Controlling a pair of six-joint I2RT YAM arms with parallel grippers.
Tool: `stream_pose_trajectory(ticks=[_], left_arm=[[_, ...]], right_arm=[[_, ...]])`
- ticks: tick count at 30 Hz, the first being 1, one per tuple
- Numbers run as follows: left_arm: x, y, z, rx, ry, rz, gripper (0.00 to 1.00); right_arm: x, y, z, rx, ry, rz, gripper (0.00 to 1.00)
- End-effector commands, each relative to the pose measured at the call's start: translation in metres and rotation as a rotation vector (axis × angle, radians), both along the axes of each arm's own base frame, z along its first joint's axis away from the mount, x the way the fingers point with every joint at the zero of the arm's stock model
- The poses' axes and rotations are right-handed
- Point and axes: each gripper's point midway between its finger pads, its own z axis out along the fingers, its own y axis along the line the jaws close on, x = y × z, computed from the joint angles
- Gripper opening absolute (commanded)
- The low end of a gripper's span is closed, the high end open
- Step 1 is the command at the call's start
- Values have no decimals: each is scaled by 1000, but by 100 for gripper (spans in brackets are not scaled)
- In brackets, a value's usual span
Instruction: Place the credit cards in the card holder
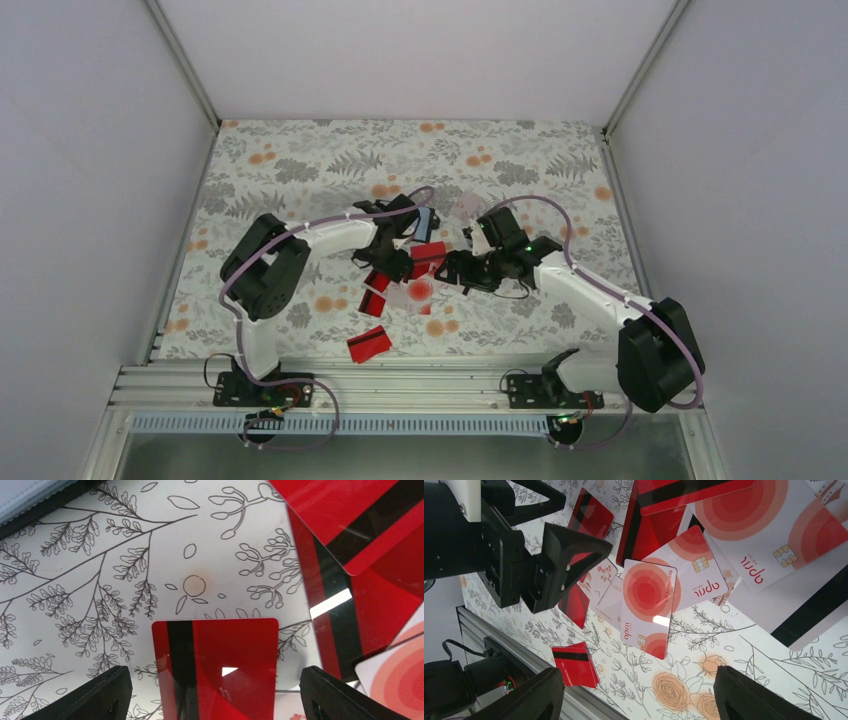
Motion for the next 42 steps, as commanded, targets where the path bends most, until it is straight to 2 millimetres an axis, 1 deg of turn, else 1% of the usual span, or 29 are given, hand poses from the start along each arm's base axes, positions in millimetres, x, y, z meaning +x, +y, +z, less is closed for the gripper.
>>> stream_pose_trajectory(ticks=[1,8,10,12,19,22,24,26,29,33,38,42], left_arm=[[11,2,-3,27,-21,-11,83],[10,-2,-13,23,8,-18,76],[9,-1,-17,28,16,-18,71],[7,1,-21,36,26,-18,68],[-2,18,-30,44,54,6,66],[-6,24,-34,48,63,12,62],[-9,29,-36,58,67,14,61],[-11,31,-37,57,68,14,61],[-15,33,-39,53,73,14,56],[-15,28,-37,27,74,13,53],[-9,11,-20,-56,70,14,52],[-5,2,-7,-89,65,11,52]], right_arm=[[-4,-2,3,4,-11,-1,76],[-1,-1,2,-5,-14,6,76],[0,-1,2,-7,-14,10,76],[1,0,2,-8,-15,12,76],[2,1,1,-11,-14,14,76],[2,1,1,-11,-13,13,76],[2,1,0,-13,-8,13,76],[3,1,0,-12,-9,13,76],[4,3,-1,-9,-5,12,76],[4,4,-2,-6,-1,13,76],[6,7,1,14,-6,13,76],[7,8,3,22,-7,7,76]])
